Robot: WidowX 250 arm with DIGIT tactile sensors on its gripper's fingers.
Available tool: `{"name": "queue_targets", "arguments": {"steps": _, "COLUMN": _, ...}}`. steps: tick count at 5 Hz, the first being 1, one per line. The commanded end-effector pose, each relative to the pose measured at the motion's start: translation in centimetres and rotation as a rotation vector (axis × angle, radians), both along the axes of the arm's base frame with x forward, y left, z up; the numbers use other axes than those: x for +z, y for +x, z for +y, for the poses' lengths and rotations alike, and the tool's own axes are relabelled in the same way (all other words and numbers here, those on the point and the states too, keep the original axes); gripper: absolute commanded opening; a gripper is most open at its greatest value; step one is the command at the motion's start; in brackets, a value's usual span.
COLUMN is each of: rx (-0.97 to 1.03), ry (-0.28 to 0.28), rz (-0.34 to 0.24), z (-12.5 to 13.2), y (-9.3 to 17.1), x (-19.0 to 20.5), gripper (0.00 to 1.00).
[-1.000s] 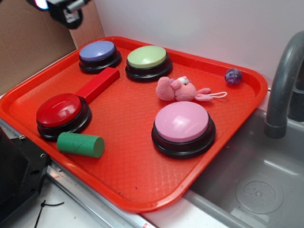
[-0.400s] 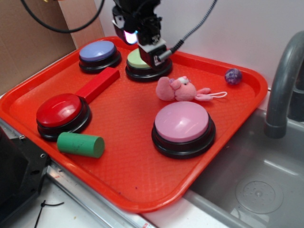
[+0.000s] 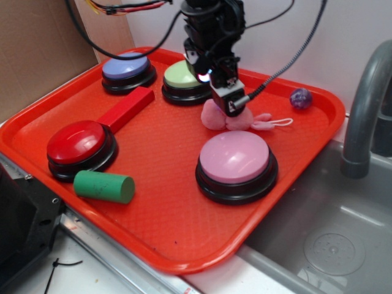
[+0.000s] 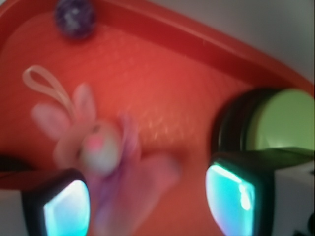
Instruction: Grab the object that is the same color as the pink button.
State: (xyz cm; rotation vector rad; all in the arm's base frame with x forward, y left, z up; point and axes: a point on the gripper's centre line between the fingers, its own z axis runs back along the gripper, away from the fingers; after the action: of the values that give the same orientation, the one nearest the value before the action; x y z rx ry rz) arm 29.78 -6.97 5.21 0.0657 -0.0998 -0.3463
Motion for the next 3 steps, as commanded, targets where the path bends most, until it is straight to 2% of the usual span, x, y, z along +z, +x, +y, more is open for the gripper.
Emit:
{"name": "queue_targets", "arguments": {"steps": 1, "rx": -0.048, "ry": -0.044, "rz": -0.005, "z": -1.4, "y": 1.1, "x": -0.9, "gripper": 1.0}}
{"name": "queue_targets", "arguments": {"steps": 2, "rx": -0.052, "ry": -0.066, "rz": 0.019, "z": -1.5, "y": 1.1, "x": -1.9, "gripper": 1.0}}
{"name": "queue_targets", "arguments": {"steps": 3, "rx": -0.044, "ry": -0.058, "rz": 0.041, "z": -1.4, "y": 1.3, "x": -2.9, "gripper": 1.0}}
